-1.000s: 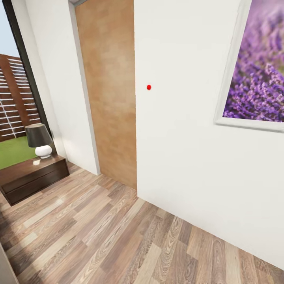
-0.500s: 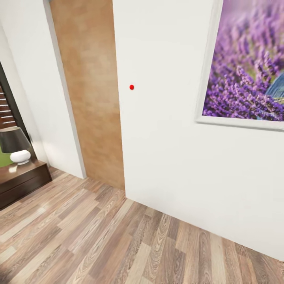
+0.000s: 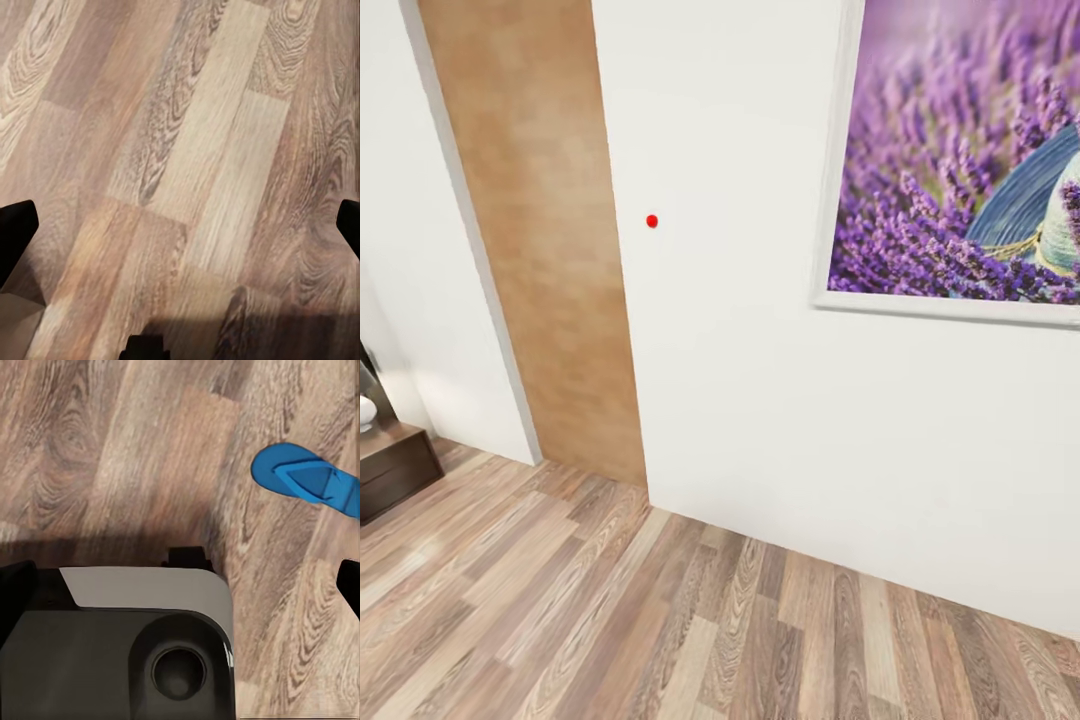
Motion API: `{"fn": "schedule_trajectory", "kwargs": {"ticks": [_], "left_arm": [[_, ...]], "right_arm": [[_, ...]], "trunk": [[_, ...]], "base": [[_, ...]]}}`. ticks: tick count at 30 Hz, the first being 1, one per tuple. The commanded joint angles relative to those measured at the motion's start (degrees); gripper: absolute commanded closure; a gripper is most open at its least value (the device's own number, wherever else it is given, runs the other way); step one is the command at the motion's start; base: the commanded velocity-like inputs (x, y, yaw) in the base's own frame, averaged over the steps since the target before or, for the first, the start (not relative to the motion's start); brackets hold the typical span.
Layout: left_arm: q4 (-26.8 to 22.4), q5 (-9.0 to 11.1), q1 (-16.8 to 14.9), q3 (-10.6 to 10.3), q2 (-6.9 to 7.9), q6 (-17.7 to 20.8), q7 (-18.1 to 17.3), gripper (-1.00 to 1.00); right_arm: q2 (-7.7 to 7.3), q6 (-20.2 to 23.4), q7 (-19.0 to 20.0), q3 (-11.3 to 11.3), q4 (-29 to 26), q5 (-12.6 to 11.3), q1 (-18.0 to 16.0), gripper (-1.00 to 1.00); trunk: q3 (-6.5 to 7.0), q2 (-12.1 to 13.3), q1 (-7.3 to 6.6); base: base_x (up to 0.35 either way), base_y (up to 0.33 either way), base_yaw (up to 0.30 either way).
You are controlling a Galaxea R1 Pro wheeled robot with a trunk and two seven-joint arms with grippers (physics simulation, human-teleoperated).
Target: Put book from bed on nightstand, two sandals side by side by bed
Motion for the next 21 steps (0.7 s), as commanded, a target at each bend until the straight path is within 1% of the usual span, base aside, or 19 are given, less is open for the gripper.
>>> {"fn": "schedule_trajectory", "kwargs": {"ticks": [1, 17, 21], "left_arm": [[0.00, 0.02, -0.01, 0.00, 0.00, -0.15, -0.01, -1.00], [0.00, 0.02, -0.04, 0.00, 0.00, -0.14, -0.01, -1.00], [0.00, 0.02, -0.02, 0.00, 0.00, -0.08, -0.01, -1.00]], "right_arm": [[0.02, -0.15, -0.01, -0.18, -0.01, -0.02, -0.01, -1.00], [0.02, -0.15, -0.01, -0.18, -0.01, -0.02, -0.01, -1.00], [0.02, -0.15, -0.01, -0.18, -0.01, -0.02, -0.01, -1.00]], "trunk": [[-0.05, -0.03, 0.00], [-0.05, -0.03, 0.00], [-0.05, -0.03, 0.00]], "base": [[0.000, 0.000, -0.230], [0.002, 0.000, -0.224], [0.169, 0.000, -0.216]]}}
